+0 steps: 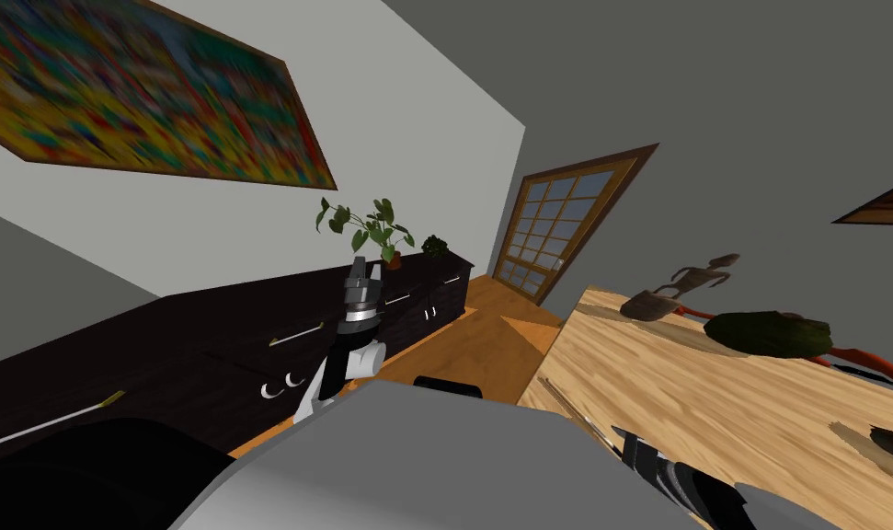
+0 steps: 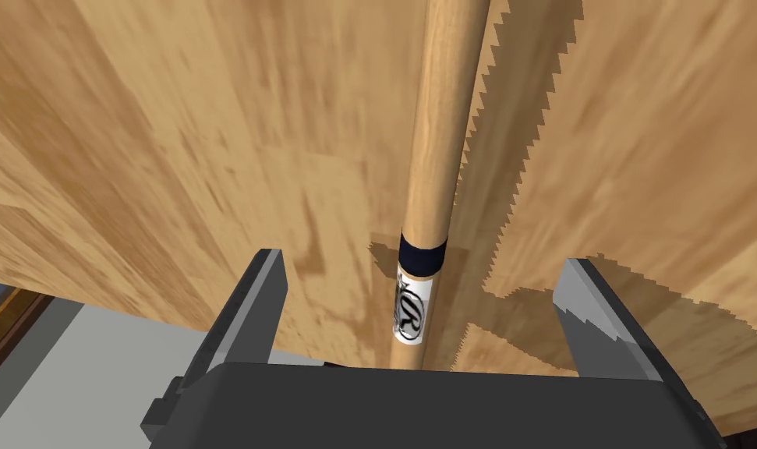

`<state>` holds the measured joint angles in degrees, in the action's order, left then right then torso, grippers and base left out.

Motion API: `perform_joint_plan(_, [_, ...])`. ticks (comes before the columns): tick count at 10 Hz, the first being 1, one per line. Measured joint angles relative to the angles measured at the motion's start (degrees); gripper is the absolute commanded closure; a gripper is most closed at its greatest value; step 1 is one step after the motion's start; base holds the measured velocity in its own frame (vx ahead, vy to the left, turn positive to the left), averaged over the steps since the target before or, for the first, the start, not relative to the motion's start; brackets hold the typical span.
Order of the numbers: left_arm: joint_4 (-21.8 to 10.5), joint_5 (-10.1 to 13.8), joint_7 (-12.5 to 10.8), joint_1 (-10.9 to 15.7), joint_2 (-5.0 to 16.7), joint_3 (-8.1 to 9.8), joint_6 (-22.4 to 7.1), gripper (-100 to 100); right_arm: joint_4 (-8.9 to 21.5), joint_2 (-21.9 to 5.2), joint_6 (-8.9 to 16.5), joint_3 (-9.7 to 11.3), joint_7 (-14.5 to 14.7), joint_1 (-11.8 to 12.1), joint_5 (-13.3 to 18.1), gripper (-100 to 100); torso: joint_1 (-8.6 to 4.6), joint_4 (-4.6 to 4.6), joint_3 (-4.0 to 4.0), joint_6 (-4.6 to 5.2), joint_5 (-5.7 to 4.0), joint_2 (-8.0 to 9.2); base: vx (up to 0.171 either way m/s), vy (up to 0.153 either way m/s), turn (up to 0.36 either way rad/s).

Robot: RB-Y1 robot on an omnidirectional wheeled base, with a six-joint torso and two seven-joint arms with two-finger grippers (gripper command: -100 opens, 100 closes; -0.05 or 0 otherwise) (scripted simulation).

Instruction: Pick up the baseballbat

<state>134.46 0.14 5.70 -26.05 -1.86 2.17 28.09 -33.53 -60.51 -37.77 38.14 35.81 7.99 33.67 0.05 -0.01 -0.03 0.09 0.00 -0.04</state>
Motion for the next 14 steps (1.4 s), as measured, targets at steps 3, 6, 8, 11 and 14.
perform_joint_plan(3, [0.0, 0.0, 0.0, 0.0, 0.0, 0.0, 0.0, 0, -0.4, 0.1, -0.4, -1.2, 4.6, 3.7, -3.8, -100, -0.03, -0.06, -0.16, 0.01, 0.0, -0.3, 0.106, -0.007, -0.023])
perform_joint_plan(6, [0.0, 0.0, 0.0, 0.0, 0.0, 0.0, 0.0, 0, -1.3, 0.1, -0.4, -2.2, 9.2, 7.1, -7.0, -100, 0.04, -0.07, -0.19, -0.01, 0.01, -0.32, 0.116, 0.007, -0.024])
perform_joint_plan(8, [0.0, 0.0, 0.0, 0.0, 0.0, 0.0, 0.0, 0, -3.8, -0.4, 0.7, -2.8, 11.7, 10.3, -9.5, -100, 0.02, -0.06, -0.17, -0.02, 0.01, -0.29, 0.108, 0.0, -0.024])
perform_joint_plan(11, [0.0, 0.0, 0.0, 0.0, 0.0, 0.0, 0.0, 0, -4.6, -0.6, 0.8, -3.5, 14.7, 13.1, -12.0, 100, -0.02, -0.03, -0.07, -0.03, 0.0, -0.11, 0.045, -0.004, -0.006])
perform_joint_plan(14, [0.0, 0.0, 0.0, 0.0, 0.0, 0.0, 0.0, 0, -4.6, -0.6, 0.7, -3.5, 14.7, 13.1, -12.0, 100, -0.04, 0.03, 0.04, -0.02, -0.01, 0.06, 0.0, 0.0, 0.0])
